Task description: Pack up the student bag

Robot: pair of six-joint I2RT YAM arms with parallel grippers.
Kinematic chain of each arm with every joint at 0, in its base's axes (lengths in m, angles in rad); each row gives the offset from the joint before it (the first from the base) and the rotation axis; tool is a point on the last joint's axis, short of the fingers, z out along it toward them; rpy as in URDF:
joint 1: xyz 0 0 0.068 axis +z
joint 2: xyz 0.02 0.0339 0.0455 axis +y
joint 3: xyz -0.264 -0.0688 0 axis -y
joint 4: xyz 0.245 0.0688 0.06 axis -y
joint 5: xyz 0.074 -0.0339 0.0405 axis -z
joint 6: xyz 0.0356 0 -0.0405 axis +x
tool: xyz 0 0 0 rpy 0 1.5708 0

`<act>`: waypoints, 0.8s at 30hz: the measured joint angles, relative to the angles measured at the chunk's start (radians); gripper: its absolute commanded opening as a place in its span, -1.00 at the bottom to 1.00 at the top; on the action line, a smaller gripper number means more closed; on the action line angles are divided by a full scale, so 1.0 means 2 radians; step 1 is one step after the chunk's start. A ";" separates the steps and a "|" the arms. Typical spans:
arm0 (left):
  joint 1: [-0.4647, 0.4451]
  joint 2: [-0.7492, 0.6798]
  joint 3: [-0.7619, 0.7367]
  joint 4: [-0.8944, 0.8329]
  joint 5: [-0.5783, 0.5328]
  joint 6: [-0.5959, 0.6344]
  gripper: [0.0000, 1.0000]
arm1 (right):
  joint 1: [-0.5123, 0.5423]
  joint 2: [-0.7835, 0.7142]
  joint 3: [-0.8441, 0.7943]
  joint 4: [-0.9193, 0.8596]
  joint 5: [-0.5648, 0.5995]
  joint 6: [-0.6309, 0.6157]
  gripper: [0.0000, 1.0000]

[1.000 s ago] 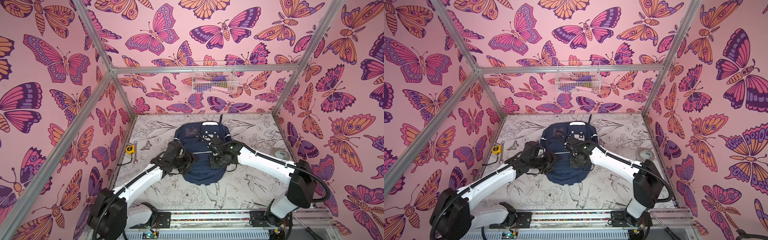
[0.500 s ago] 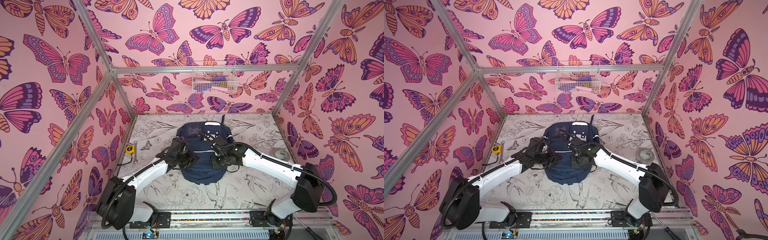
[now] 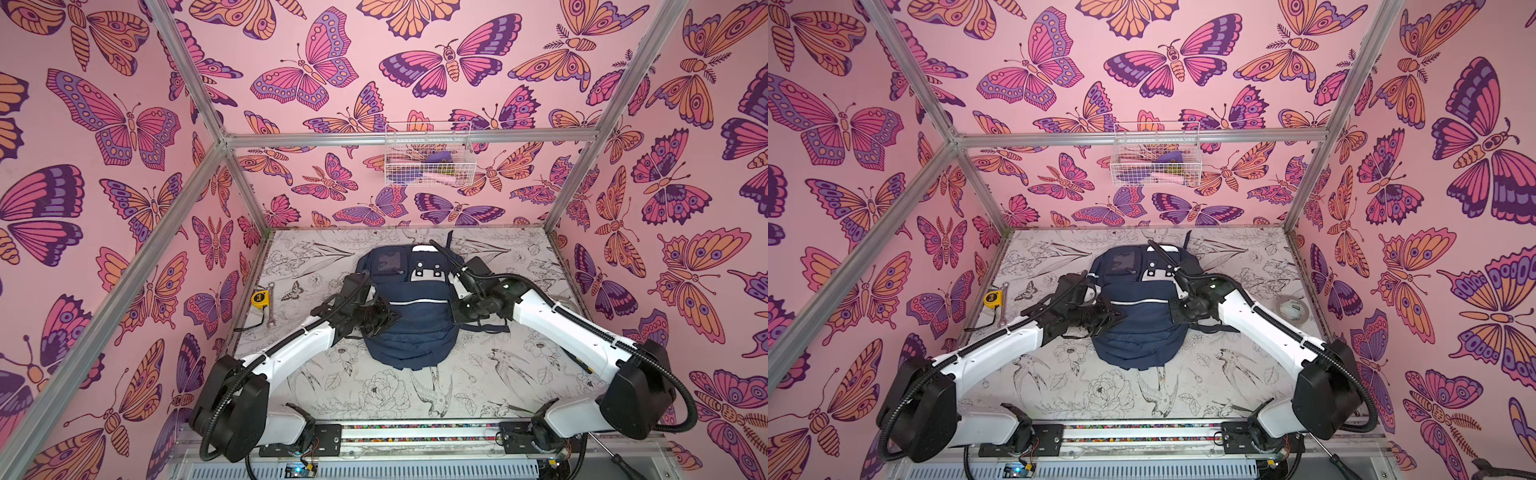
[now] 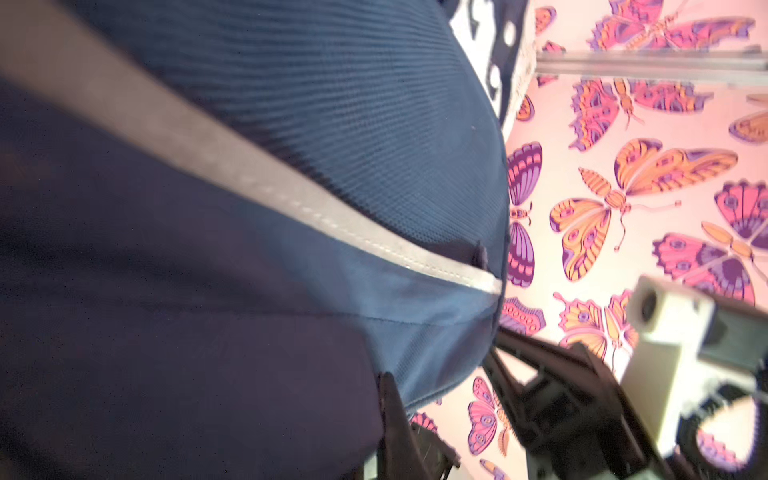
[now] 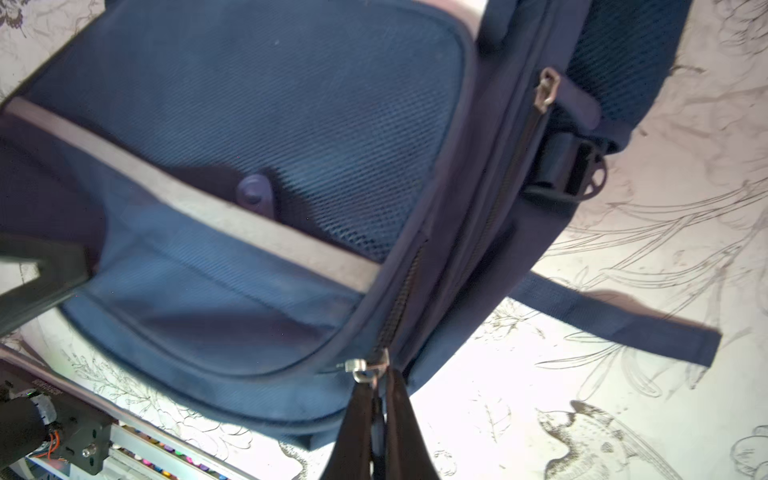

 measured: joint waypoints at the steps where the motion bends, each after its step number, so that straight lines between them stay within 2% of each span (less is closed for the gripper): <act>1: 0.000 0.003 0.003 0.000 0.005 0.010 -1.00 | -0.006 0.000 0.000 0.000 -0.002 -0.010 -1.00; 7: 0.005 0.019 0.012 -0.008 0.026 0.066 -1.00 | -0.025 0.027 0.017 0.001 0.003 -0.065 -1.00; 11: 0.019 0.020 0.012 0.000 0.040 0.092 -1.00 | -0.045 0.054 0.030 0.012 -0.014 -0.092 -1.00; 21: 0.061 0.017 -0.008 0.013 0.086 0.129 -1.00 | -0.077 0.074 0.035 0.053 -0.116 -0.111 -1.00; 22: 0.063 0.016 -0.008 0.010 0.087 0.128 -0.75 | -0.077 0.074 0.035 0.052 -0.121 -0.111 -1.00; 23: 0.064 0.015 -0.008 0.007 0.087 0.126 -0.36 | -0.077 0.074 0.035 0.052 -0.125 -0.111 -1.00; 24: 0.064 0.010 -0.008 -0.004 0.085 0.125 -0.13 | -0.076 0.074 0.035 0.052 -0.116 -0.110 -1.00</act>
